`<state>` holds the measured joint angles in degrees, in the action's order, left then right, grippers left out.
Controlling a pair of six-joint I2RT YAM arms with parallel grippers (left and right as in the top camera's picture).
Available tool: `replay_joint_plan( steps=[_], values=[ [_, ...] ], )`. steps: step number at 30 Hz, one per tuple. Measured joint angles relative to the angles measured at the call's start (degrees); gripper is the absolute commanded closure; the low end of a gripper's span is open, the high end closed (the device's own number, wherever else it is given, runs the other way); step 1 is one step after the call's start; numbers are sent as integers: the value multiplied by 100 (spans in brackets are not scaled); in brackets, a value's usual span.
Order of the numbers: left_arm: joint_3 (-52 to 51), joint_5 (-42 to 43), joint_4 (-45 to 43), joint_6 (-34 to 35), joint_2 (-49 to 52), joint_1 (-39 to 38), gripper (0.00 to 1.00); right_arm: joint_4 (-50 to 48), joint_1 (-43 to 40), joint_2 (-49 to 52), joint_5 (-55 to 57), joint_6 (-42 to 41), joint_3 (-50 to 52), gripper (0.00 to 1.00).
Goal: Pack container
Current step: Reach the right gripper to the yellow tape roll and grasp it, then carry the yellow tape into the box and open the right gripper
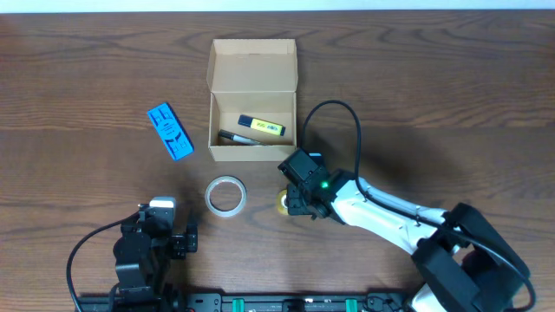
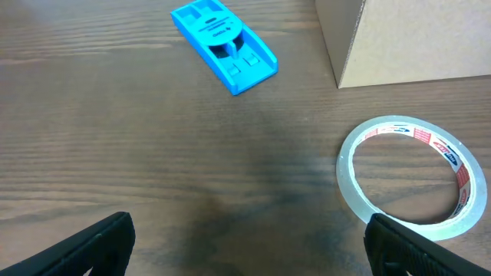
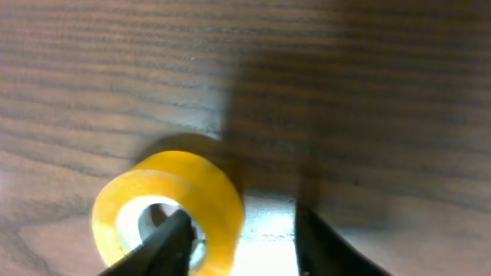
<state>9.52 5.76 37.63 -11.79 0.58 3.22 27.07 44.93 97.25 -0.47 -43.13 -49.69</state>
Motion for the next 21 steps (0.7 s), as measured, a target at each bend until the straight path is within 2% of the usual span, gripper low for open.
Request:
replay_joint_plan(
  steps=[1,3,4,10,14,21],
  values=[
    [0,0,2,0,0,0,4,4,0,15,-15,28,-4,84],
    [0,0,4,0,0,0,5,72,0,24,-17,55,-37,98],
    [0,0,4,0,0,0,4,138,0,24,-22,116,-76,99],
    [0,0,4,0,0,0,5,977,0,0,59,323,-459,99],
    [0,0,7,0,0,0,5,1784,0,-385,337,584,-946,99],
    [0,0,4,0,0,0,4,1917,-2,-1460,726,1639,-2098,99]
  ],
)
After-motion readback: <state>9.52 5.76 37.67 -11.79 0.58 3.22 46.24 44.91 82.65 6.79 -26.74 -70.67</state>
